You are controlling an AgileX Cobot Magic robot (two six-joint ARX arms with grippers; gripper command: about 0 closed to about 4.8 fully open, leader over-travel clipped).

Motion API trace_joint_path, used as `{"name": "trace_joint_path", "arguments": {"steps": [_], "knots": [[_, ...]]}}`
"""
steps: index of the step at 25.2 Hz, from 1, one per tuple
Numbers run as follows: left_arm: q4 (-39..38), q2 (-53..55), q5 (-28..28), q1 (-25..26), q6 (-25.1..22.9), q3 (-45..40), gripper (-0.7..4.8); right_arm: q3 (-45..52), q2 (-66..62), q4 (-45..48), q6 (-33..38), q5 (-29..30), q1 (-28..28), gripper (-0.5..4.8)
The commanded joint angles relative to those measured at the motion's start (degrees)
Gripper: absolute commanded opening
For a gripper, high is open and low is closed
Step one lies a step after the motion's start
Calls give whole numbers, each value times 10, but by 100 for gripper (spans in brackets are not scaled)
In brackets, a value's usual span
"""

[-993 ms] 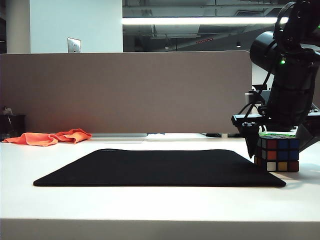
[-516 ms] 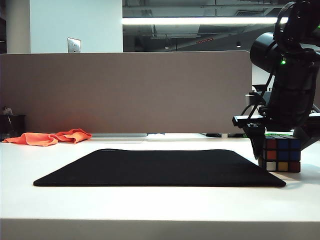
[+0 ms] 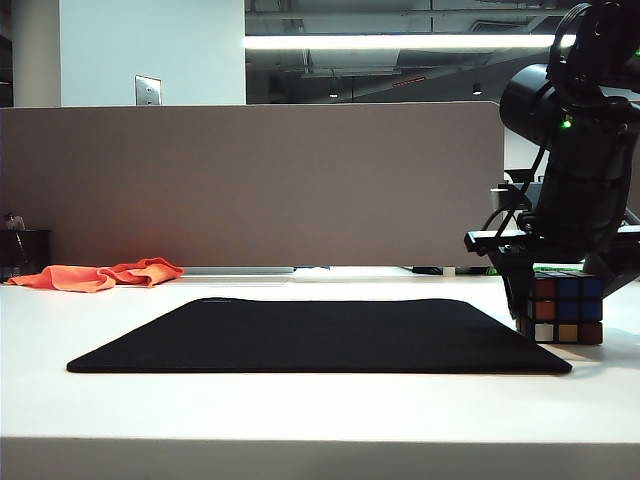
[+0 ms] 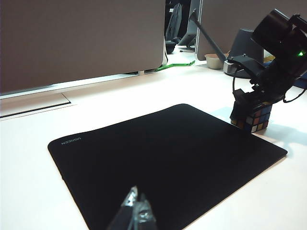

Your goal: Pick up the cube on the right side of the mouse pad, then place it in the center of the mouse pad.

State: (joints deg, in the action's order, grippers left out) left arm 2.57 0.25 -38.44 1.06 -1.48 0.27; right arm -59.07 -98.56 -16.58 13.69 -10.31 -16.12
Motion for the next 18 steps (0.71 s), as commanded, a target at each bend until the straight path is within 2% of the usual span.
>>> {"name": "trace_joint_path", "arguments": {"steps": [1,15,18], "knots": [[5,0,-2,0,0,2,-6,-2,3,3,0,-1,0,291],[5,0,-2,0,0,2,-6,-51,3,-23,0,0,-1,290],[5,0,1,0,0,2,-6,-80,3,-42,0,26,-1,291]]}}
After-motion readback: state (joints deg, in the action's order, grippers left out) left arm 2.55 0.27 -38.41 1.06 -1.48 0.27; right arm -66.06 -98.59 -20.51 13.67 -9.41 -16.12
